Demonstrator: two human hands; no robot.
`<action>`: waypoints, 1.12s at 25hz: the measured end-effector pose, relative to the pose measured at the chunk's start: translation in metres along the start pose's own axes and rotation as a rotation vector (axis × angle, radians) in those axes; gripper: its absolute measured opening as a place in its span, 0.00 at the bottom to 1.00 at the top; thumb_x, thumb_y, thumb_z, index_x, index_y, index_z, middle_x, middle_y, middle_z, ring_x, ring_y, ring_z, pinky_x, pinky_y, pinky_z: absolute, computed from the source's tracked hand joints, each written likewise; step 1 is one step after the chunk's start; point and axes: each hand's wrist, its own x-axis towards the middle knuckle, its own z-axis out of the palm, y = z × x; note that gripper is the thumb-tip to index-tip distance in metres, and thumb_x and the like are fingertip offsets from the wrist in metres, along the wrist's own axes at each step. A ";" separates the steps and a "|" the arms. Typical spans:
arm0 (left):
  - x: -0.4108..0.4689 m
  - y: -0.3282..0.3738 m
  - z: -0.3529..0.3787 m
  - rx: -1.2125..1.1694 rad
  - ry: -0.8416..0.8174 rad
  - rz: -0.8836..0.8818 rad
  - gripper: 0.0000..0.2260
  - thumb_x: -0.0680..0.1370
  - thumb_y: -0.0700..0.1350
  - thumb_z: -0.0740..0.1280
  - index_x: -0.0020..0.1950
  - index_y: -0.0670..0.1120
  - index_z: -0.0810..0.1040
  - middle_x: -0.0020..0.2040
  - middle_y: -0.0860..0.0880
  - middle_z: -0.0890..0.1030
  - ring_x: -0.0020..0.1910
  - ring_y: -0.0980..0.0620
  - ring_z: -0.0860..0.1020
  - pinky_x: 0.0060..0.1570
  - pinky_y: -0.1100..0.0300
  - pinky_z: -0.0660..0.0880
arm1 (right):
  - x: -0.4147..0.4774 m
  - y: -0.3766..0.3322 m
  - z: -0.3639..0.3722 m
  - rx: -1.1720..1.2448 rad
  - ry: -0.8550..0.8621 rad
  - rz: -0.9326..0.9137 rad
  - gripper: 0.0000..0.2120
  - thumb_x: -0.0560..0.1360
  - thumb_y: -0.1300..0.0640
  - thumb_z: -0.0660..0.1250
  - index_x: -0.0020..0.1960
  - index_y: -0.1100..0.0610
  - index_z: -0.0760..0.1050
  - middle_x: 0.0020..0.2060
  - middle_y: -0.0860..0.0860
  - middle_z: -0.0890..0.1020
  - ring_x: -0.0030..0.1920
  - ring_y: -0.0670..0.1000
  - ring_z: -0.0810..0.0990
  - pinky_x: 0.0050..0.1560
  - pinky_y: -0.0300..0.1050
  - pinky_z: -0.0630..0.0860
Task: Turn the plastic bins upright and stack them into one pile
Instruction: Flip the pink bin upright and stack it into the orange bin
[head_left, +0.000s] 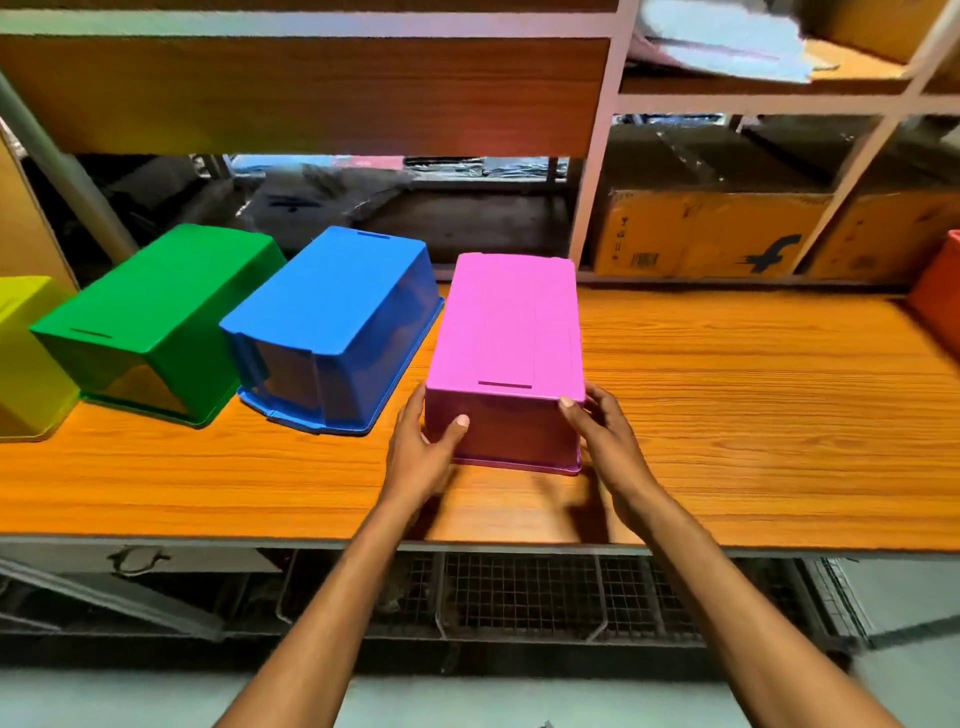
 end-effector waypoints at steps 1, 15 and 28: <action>0.003 -0.002 -0.002 -0.010 -0.016 0.028 0.31 0.79 0.49 0.74 0.80 0.52 0.66 0.75 0.51 0.74 0.72 0.54 0.73 0.72 0.48 0.72 | 0.000 0.001 0.003 -0.015 -0.006 0.003 0.25 0.78 0.45 0.71 0.72 0.42 0.68 0.69 0.46 0.76 0.68 0.48 0.77 0.66 0.53 0.78; 0.082 0.160 -0.044 -0.294 0.054 0.472 0.21 0.79 0.41 0.73 0.73 0.49 0.76 0.66 0.53 0.82 0.65 0.54 0.80 0.67 0.48 0.77 | 0.014 -0.161 -0.019 -0.196 -0.118 -0.508 0.41 0.69 0.61 0.69 0.79 0.48 0.62 0.74 0.44 0.71 0.72 0.45 0.72 0.61 0.46 0.78; 0.083 0.180 -0.041 -0.516 -0.113 0.444 0.22 0.83 0.52 0.64 0.74 0.43 0.73 0.68 0.47 0.81 0.62 0.56 0.80 0.61 0.58 0.78 | 0.032 -0.178 -0.020 -0.316 0.447 -0.778 0.25 0.75 0.70 0.65 0.68 0.54 0.79 0.59 0.46 0.85 0.60 0.42 0.82 0.57 0.40 0.79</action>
